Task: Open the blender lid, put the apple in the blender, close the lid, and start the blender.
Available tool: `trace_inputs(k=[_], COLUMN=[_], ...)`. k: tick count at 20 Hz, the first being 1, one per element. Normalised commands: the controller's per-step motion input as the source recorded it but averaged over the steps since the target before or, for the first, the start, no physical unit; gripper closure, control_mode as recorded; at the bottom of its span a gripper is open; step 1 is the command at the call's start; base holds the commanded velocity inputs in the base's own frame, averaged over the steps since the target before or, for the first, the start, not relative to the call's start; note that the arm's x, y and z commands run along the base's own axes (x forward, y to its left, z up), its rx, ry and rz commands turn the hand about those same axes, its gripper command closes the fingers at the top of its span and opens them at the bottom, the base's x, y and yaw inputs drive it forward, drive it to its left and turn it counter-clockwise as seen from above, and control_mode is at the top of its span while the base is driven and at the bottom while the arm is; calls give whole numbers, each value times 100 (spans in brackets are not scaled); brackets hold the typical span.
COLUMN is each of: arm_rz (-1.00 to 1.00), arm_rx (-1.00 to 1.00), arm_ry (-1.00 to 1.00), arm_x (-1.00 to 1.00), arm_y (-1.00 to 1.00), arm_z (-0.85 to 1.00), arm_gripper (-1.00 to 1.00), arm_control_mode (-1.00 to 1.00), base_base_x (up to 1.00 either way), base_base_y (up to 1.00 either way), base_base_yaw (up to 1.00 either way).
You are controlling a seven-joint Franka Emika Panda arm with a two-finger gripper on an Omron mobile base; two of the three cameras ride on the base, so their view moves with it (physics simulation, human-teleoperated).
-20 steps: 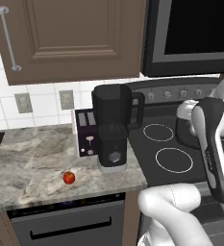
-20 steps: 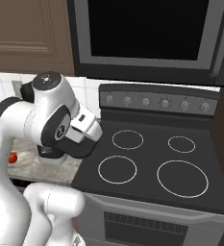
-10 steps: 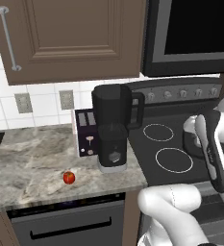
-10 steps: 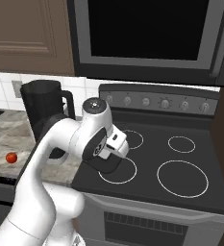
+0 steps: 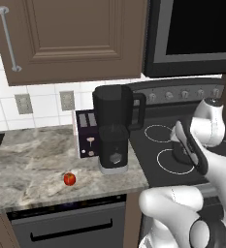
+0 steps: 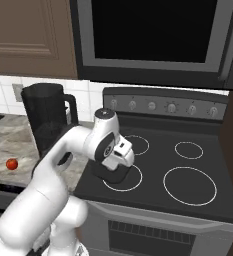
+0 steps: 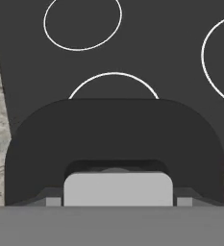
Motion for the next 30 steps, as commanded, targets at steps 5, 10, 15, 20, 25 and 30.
trace_inputs(k=[5, 10, 15, 20, 25, 30], arm_rz=[8, 11, 11, 10, 8, 5], arm_rx=[0, 0, 1, 5, 3, 2], arm_ry=[15, 8, 0, 0, 3, 4], arm_x=[43, 49, 30, 28, 28, 32], arm_y=[-11, -6, -16, -10, 0, 0], arm_z=[-48, -46, -29, -33, -31, -17], arm_gripper=[100, 100, 100, 100, 100, 100], arm_control_mode=[-100, -100, -100, -100, -100, -100], base_base_x=[0, 0, 0, 0, 0, 0], base_base_y=[0, 0, 0, 0, 0, 0], base_base_yaw=[0, 0, 0, 0, 0, 0])
